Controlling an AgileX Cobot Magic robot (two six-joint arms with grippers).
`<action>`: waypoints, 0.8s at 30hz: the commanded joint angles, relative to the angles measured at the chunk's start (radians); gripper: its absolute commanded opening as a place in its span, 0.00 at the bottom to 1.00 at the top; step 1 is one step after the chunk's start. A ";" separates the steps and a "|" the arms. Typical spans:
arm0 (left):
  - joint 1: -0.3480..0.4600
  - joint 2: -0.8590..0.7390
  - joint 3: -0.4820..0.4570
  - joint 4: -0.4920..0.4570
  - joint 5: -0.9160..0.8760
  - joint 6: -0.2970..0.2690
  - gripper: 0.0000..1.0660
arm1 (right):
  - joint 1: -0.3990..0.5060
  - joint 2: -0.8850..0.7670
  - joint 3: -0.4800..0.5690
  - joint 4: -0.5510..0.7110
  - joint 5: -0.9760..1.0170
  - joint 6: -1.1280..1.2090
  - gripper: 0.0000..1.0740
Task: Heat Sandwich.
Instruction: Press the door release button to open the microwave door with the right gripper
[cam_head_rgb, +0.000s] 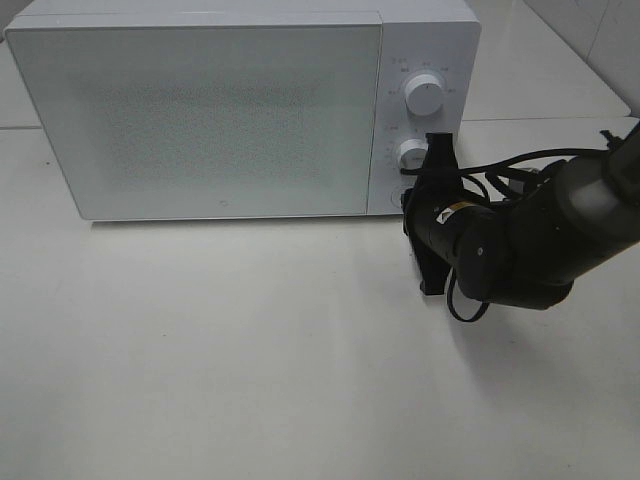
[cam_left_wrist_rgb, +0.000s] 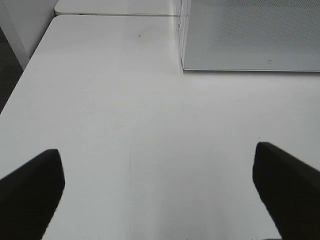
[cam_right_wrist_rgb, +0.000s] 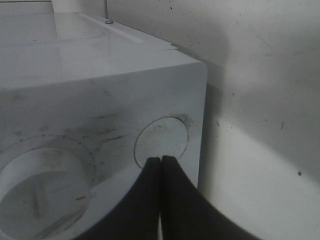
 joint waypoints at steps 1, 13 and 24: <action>-0.003 -0.023 0.003 -0.001 -0.005 -0.004 0.91 | -0.005 0.024 -0.038 -0.017 0.015 -0.003 0.00; -0.003 -0.023 0.003 -0.001 -0.005 -0.003 0.91 | -0.052 0.050 -0.092 -0.025 0.047 -0.014 0.00; -0.003 -0.023 0.003 -0.001 -0.005 -0.003 0.91 | -0.052 0.066 -0.115 -0.028 -0.028 -0.013 0.00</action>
